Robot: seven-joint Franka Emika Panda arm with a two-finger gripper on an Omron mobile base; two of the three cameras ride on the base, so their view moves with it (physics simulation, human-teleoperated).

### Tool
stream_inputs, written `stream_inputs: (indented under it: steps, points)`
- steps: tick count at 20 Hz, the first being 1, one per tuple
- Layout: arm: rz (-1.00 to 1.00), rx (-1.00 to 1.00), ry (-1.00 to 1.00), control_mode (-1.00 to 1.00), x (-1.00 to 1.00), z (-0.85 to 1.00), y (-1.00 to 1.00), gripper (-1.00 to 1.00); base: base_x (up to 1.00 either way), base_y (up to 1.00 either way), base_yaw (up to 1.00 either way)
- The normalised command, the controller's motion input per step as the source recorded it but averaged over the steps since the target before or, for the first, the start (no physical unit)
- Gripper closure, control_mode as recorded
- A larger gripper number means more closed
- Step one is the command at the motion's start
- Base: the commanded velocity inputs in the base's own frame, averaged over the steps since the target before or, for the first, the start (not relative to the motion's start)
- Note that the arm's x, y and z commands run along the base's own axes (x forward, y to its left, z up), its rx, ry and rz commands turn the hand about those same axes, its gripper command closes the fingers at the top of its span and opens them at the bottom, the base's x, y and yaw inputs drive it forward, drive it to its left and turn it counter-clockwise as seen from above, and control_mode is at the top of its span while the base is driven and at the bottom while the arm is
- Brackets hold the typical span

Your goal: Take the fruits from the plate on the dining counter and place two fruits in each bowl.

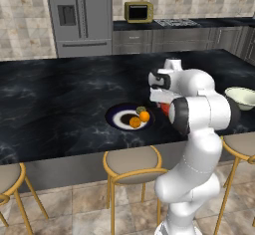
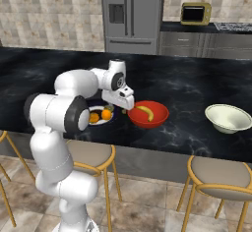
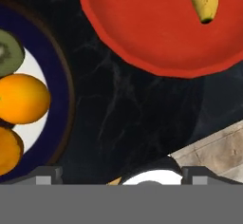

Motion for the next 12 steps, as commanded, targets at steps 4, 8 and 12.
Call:
stream_inputs:
  steps: [4,8,12]
  points:
    - [-0.03,0.0,0.0,-1.0,0.04,0.01,0.6,-1.0,0.0,0.0,0.0]
    - [0.0,0.0,-0.03,-1.0,0.01,0.0,0.69,-1.0,0.0,0.0,0.0]
    - [0.0,0.0,-0.05,-1.0,0.07,-0.01,0.68,-1.0,0.0,0.0,0.0]
